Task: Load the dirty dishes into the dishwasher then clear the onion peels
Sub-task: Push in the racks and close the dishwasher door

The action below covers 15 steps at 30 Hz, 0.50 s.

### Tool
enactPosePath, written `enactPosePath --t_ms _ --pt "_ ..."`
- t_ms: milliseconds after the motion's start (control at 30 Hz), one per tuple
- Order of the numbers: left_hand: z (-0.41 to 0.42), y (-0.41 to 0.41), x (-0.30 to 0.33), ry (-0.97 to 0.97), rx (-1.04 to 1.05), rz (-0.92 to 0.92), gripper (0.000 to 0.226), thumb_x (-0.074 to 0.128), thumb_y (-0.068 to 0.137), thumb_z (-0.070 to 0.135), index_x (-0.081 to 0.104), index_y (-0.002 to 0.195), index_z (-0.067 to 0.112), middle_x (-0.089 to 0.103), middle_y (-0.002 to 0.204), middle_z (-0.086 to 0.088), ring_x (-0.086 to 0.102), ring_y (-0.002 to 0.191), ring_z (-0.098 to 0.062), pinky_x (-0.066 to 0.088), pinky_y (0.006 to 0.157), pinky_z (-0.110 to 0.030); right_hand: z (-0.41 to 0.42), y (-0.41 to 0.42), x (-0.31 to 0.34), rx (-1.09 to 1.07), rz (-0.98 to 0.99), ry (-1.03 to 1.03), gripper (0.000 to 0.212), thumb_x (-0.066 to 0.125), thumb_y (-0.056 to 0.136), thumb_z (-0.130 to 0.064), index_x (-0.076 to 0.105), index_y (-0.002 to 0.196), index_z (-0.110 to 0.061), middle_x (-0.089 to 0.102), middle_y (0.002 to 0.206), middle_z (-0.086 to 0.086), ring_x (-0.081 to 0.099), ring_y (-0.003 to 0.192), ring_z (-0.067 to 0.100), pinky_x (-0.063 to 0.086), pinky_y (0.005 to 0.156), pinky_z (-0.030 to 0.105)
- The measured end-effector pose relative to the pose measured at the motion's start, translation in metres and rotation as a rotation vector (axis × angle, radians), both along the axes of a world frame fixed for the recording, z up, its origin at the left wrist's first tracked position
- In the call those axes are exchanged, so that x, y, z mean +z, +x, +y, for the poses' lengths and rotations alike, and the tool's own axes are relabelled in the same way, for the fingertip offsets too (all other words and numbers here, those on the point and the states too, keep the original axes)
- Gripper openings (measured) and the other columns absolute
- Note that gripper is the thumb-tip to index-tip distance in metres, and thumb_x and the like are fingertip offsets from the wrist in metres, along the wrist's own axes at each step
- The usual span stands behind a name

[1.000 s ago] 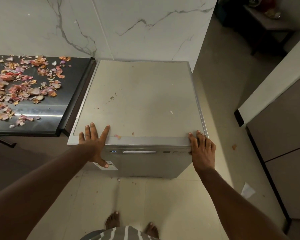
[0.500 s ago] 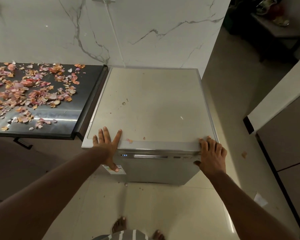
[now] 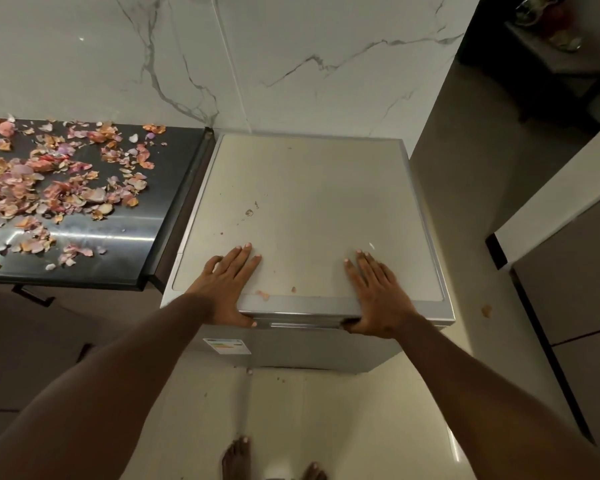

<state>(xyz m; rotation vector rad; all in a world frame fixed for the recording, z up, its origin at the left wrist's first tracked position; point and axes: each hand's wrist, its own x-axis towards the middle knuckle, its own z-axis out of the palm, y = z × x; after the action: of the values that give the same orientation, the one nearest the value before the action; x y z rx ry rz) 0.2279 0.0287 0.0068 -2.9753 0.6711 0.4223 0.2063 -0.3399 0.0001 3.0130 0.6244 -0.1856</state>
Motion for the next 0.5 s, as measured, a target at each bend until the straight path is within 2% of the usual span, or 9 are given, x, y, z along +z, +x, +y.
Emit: enactPosePath --t_ms 133,333,500 --pt "0.0067 0.0019 -0.0104 -0.061 -0.047 -0.08 0.141 0.047 0.065 0.1 -0.015 0.164 0.021 -0.022 0.172 -0.005 -0.02 0.158 -0.021 0.0 0.129 -0.053 -0.0035 0.0022 -0.0021 0.016 0.019 -0.014 0.136 0.047 0.069 -0.094 -0.011 0.165 -0.016 -0.012 0.171 0.019 -0.011 0.159 0.033 0.008 0.129 0.05" --pt "0.0089 0.0049 -0.0091 -0.078 -0.055 -0.074 0.138 0.049 0.067 0.099 -0.005 0.166 0.02 -0.015 0.173 -0.006 -0.016 0.159 -0.021 0.001 0.129 -0.052 -0.0043 0.0035 -0.0044 0.017 0.032 -0.001 0.135 0.047 0.07 -0.093 -0.01 0.165 -0.016 -0.014 0.171 0.017 -0.01 0.159 0.032 0.011 0.129 0.052" --pt "0.0089 0.0044 -0.0121 -0.077 -0.063 -0.092 0.137 0.052 0.067 0.096 -0.005 0.166 0.019 -0.012 0.174 -0.007 -0.013 0.16 -0.023 0.003 0.129 -0.053 -0.0051 0.0042 -0.0094 0.011 0.032 0.014 0.136 0.05 0.069 -0.092 -0.008 0.165 -0.016 -0.012 0.172 0.018 -0.009 0.16 0.032 0.011 0.129 0.051"
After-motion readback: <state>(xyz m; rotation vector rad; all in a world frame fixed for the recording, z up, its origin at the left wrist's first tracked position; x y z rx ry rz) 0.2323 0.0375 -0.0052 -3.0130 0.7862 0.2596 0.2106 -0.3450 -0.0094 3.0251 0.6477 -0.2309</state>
